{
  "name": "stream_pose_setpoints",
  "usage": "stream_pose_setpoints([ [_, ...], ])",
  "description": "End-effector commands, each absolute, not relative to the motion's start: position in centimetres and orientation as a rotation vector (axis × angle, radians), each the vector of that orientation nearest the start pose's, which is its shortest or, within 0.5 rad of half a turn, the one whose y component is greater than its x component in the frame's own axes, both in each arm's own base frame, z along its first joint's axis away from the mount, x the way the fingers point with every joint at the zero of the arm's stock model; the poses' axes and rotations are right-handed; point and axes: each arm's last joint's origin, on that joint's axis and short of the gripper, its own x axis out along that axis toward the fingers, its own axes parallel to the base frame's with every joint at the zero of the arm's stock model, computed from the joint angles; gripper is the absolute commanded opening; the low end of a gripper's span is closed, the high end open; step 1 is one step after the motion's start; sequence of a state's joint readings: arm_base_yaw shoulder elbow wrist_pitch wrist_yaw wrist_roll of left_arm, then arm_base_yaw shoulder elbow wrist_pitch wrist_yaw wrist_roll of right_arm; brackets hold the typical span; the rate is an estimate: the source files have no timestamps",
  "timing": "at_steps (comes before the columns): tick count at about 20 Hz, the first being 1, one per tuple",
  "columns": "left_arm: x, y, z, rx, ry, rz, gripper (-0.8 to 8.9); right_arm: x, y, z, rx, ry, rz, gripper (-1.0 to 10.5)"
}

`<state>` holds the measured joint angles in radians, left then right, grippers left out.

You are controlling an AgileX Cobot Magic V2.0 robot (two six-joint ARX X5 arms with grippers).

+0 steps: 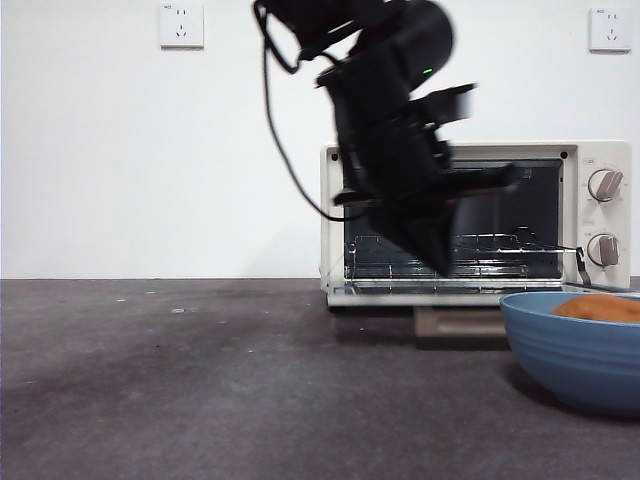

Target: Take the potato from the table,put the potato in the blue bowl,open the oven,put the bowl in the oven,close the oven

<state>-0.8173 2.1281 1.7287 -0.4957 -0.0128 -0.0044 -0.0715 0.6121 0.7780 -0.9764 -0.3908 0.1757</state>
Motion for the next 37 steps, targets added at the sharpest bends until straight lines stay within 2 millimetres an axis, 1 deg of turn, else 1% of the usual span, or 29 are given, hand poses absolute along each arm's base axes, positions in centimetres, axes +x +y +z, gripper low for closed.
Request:
stream_pose_setpoints([
  [1, 32.0, -34.1, 20.7, 0.358, 0.861, -0.74, -0.08, 10.1, 0.4, 28.7, 0.348, 0.815, 0.235, -0.1],
  [3, 31.6, -34.3, 20.7, 0.364, 0.877, -0.76, -0.08, 10.0, 0.4, 28.6, 0.341, 0.829, 0.237, -0.1],
  [5, 31.0, -34.0, 21.7, 0.373, 0.886, -0.768, -0.08, 9.8, 0.4, 28.5, 0.336, 0.845, 0.239, -0.1],
  [6, 30.5, -33.9, 22.6, 0.383, 0.878, -0.779, -0.08, 9.8, 0.4, 28.5, 0.339, 0.854, 0.237, -0.1],
  [7, 29.9, -33.7, 23.8, 0.385, 0.864, -0.789, -0.08, 9.8, 0.4, 28.4, 0.342, 0.861, 0.236, -0.1],
  [10, 27.9, -31.9, 28.8, 0.375, 0.808, -0.808, -0.08, 9.8, 0.4, 28.4, 0.356, 0.868, 0.231, -0.1],
  [11, 27.1, -31.0, 30.5, 0.37, 0.796, -0.81, -0.08, 9.7, 0.4, 28.3, 0.365, 0.876, 0.227, -0.1],
  [13, 25.0, -28.7, 34.2, 0.363, 0.772, -0.815, -0.08, 9.9, 0.4, 28.0, 0.383, 0.923, 0.216, 0.0],
  [15, 22.6, -26.2, 37.5, 0.353, 0.745, -0.823, -0.08, 10.3, 0.4, 27.6, 0.418, 0.989, 0.198, 0.1],
  [17, 19.9, -23.4, 40.5, 0.342, 0.71, -0.834, -0.08, 10.9, 0.4, 27.2, 0.449, 1.049, 0.218, 0.1],
  [18, 18.4, -22.0, 41.8, 0.336, 0.69, -0.84, -0.08, 11.4, 0.4, 27.0, 0.463, 1.071, 0.23, 0.4],
  [20, 15.8, -19.3, 43.8, 0.328, 0.662, -0.854, -0.08, 12.3, 0.4, 26.5, 0.468, 1.111, 0.226, 2.1],
  [21, 14.5, -18.0, 44.4, 0.331, 0.666, -0.859, -0.08, 12.7, 0.3, 26.3, 0.472, 1.131, 0.221, 2.7],
  [22, 13.5, -16.9, 44.8, 0.334, 0.687, -0.857, -0.08, 13.1, 0.3, 26.0, 0.475, 1.149, 0.217, 2.9],
  [25, 11.1, -13.8, 45.3, 0.347, 0.733, -0.842, -0.08, 14.3, 0.2, 25.5, 0.457, 1.16, 0.184, 2.9],
  [27, 9.8, -12.4, 45.6, 0.31, 0.726, -0.836, -0.08, 15.1, 0.3, 25.2, 0.444, 1.161, 0.174, 2.9],
  [29, 8.7, -11.1, 45.2, 0.28, 0.711, -0.819, -0.08, 15.9, 0.7, 24.7, 0.412, 1.196, 0.126, 2.8],
  [31, 8.0, -10.1, 43.6, 0.269, 0.718, -0.77, -0.08, 16.8, 1.2, 23.9, 0.368, 1.24, 0.122, 2.8],
  [33, 7.4, -9.3, 41.6, 0.251, 0.738, -0.734, -0.08, 17.8, 1.8, 23.2, 0.339, 1.254, 0.091, 2.8],
  [36, 6.9, -8.6, 38.9, 0.23, 0.773, -0.708, -0.08, 19.0, 2.0, 22.2, 0.327, 1.277, 0.062, 2.8],
  [37, 6.7, -8.4, 38.3, 0.225, 0.787, -0.701, -0.08, 19.4, 2.1, 21.8, 0.325, 1.29, 0.06, 2.8],
])
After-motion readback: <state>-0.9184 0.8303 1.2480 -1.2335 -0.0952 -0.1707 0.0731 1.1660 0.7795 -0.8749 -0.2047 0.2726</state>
